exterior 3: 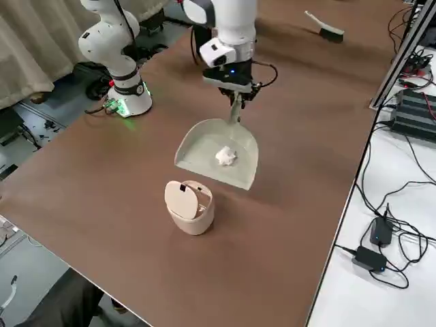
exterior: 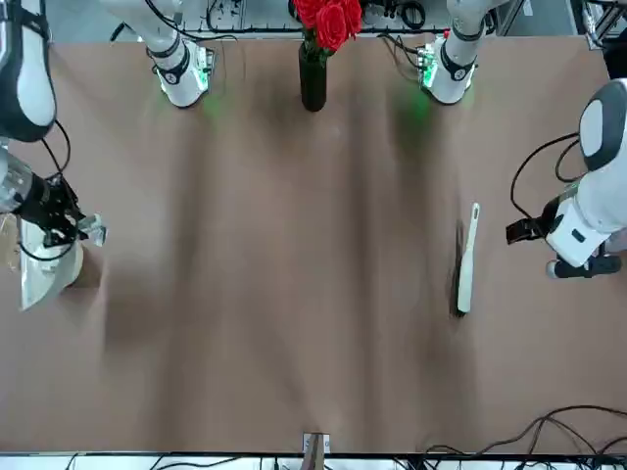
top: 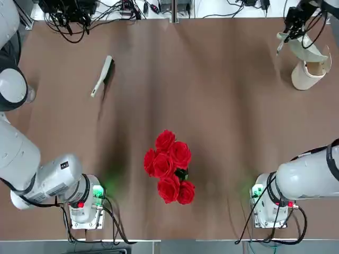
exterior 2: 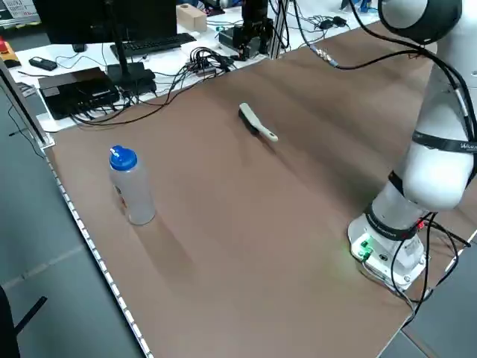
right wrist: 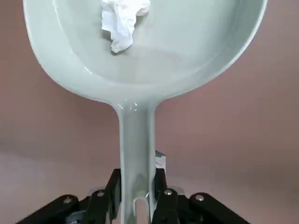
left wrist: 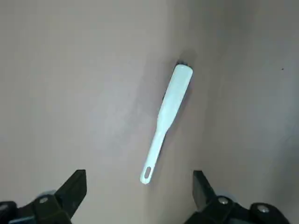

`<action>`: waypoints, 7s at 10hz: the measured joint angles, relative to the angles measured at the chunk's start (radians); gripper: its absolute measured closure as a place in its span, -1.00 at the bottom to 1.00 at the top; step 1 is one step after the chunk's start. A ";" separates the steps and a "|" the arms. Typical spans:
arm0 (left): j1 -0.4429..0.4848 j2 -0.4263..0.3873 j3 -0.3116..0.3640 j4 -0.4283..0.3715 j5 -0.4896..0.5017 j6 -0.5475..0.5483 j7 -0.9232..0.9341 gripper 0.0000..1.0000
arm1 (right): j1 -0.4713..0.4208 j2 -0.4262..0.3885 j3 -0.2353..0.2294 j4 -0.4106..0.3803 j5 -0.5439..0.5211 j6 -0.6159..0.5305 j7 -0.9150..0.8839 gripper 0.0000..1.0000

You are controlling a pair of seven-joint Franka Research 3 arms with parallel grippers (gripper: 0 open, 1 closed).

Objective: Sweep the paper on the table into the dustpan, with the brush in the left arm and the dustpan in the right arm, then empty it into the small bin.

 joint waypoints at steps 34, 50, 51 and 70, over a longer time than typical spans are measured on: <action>-0.285 -0.134 0.351 0.151 -0.137 -0.267 0.129 -1.00 | -0.077 -0.083 -0.267 -0.097 0.323 -0.226 -0.520 0.34; -0.261 -0.125 0.351 0.151 -0.137 -0.253 0.129 -1.00 | -0.058 -0.088 -0.055 0.025 0.157 -0.329 -0.561 0.34; -0.261 -0.125 0.351 0.151 -0.137 -0.253 0.129 -1.00 | -0.052 -0.088 0.036 0.051 0.099 -0.344 -0.563 0.34; -0.262 -0.110 0.314 0.154 -0.137 -0.197 0.129 -1.00 | -0.083 0.307 0.179 -0.008 -0.318 0.159 -2.787 0.34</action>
